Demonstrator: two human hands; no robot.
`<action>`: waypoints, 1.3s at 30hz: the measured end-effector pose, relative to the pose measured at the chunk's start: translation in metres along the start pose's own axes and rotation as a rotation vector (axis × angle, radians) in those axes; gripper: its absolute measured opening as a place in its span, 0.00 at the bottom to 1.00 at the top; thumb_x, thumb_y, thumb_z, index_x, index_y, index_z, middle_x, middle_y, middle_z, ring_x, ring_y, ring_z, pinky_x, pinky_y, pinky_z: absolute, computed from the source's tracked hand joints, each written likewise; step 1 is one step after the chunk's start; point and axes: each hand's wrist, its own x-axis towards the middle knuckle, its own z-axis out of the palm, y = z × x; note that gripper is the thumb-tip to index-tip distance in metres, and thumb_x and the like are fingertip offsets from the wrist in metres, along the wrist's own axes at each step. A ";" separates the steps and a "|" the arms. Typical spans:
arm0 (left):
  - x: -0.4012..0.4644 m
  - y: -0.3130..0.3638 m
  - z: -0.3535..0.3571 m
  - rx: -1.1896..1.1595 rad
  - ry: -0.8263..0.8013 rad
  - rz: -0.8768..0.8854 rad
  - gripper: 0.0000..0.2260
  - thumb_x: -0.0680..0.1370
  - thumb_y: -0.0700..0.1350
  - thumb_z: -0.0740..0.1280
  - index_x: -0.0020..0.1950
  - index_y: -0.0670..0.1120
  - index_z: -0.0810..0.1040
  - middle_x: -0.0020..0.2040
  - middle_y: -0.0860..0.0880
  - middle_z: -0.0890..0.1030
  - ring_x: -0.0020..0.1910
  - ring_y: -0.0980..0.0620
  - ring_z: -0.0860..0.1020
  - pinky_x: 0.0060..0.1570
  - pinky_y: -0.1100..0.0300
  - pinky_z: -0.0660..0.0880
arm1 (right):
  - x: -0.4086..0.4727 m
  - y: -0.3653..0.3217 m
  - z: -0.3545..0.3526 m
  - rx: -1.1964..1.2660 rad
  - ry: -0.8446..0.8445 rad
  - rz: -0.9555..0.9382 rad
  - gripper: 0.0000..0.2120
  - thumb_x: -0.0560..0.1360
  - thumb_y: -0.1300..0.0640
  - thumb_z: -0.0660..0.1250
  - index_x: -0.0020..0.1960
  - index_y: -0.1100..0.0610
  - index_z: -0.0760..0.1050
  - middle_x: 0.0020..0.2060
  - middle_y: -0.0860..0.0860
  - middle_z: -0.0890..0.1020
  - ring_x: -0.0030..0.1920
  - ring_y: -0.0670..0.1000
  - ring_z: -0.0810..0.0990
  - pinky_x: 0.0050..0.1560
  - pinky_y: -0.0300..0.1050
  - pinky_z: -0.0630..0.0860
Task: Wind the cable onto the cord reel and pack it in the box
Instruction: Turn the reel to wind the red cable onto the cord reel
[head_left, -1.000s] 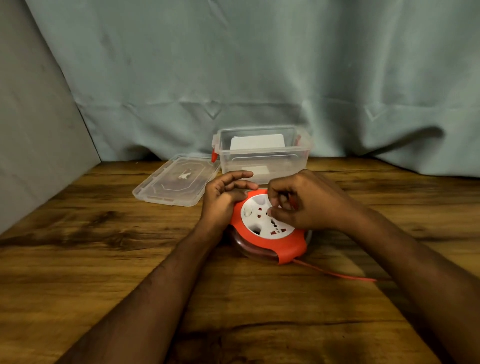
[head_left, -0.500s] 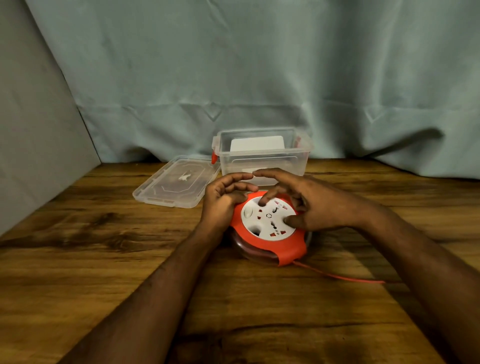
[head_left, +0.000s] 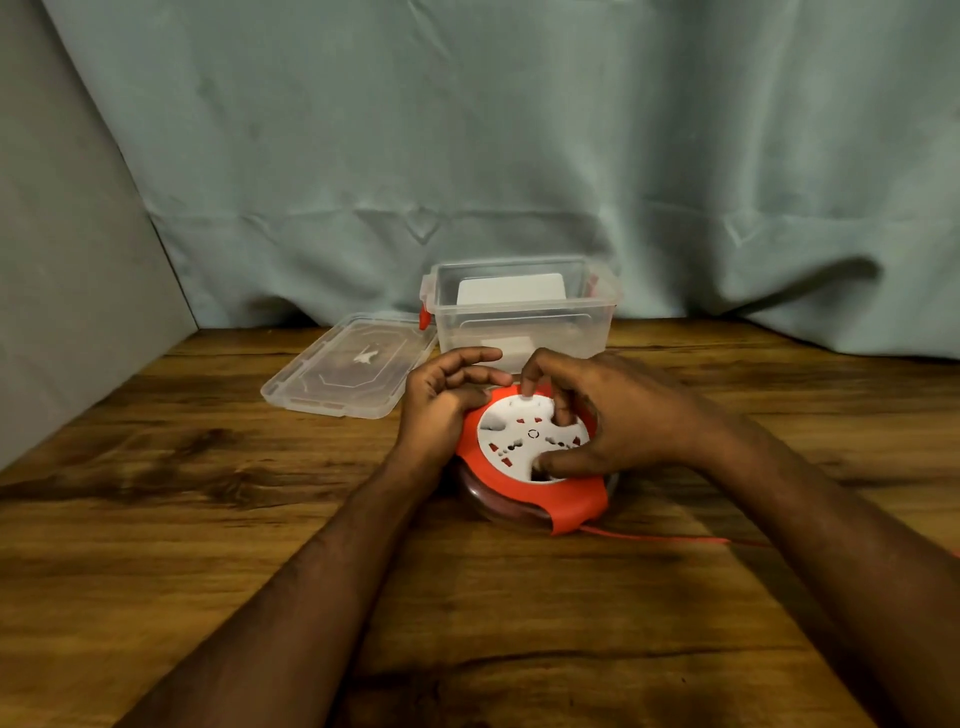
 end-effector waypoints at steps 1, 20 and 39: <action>0.000 0.000 0.000 -0.001 0.000 0.001 0.19 0.75 0.26 0.62 0.62 0.40 0.81 0.49 0.41 0.87 0.48 0.46 0.86 0.44 0.57 0.83 | 0.001 -0.002 0.001 -0.014 0.008 -0.002 0.30 0.65 0.31 0.77 0.59 0.37 0.67 0.39 0.41 0.81 0.40 0.40 0.77 0.34 0.42 0.68; 0.000 0.001 0.000 -0.014 -0.003 0.001 0.20 0.74 0.25 0.61 0.62 0.38 0.80 0.50 0.37 0.86 0.48 0.45 0.85 0.47 0.57 0.83 | 0.005 -0.011 0.013 0.096 0.178 -0.011 0.17 0.71 0.38 0.74 0.37 0.49 0.75 0.29 0.42 0.78 0.39 0.41 0.81 0.37 0.44 0.75; -0.001 0.002 0.000 -0.004 0.005 -0.024 0.22 0.75 0.26 0.61 0.64 0.42 0.79 0.48 0.39 0.87 0.48 0.43 0.86 0.46 0.53 0.83 | 0.001 0.008 -0.004 0.260 -0.082 -0.025 0.36 0.66 0.55 0.82 0.65 0.38 0.66 0.56 0.36 0.82 0.40 0.34 0.78 0.37 0.43 0.74</action>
